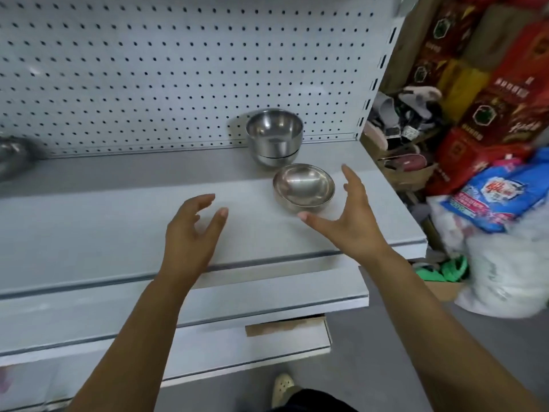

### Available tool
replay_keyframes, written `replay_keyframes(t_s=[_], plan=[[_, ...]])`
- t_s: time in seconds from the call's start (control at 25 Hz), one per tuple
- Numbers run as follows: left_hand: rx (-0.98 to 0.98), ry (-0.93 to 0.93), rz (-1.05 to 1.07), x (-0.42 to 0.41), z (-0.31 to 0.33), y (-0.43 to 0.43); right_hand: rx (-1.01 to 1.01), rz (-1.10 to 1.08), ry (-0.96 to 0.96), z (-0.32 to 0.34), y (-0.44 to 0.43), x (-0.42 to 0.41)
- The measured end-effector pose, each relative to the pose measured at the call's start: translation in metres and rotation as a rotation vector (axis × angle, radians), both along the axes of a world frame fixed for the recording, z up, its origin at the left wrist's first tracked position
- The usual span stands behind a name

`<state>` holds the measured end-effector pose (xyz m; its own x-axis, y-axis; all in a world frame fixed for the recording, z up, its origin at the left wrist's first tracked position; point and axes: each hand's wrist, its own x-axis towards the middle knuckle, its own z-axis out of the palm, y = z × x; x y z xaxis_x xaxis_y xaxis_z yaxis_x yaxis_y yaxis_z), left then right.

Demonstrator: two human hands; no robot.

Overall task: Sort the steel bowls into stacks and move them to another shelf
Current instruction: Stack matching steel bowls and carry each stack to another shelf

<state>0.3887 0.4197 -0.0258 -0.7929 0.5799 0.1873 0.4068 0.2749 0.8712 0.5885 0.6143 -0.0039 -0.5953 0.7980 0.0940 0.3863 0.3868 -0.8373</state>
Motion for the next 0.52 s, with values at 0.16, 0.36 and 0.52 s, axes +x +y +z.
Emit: replay_keyframes(t_s=[0.16, 0.36, 0.52], plan=[[0.029, -0.071, 0.071, -0.009, -0.01, -0.001, -0.128, 0.07, 0.048, -0.009, 0.013, -0.021], [0.154, -0.171, 0.098, -0.016, -0.008, -0.008, -0.135, 0.08, 0.119, -0.02, 0.009, -0.041], [0.359, -0.286, 0.131, -0.021, -0.01, -0.011, -0.194, 0.276, 0.111, -0.025, -0.01, -0.057]])
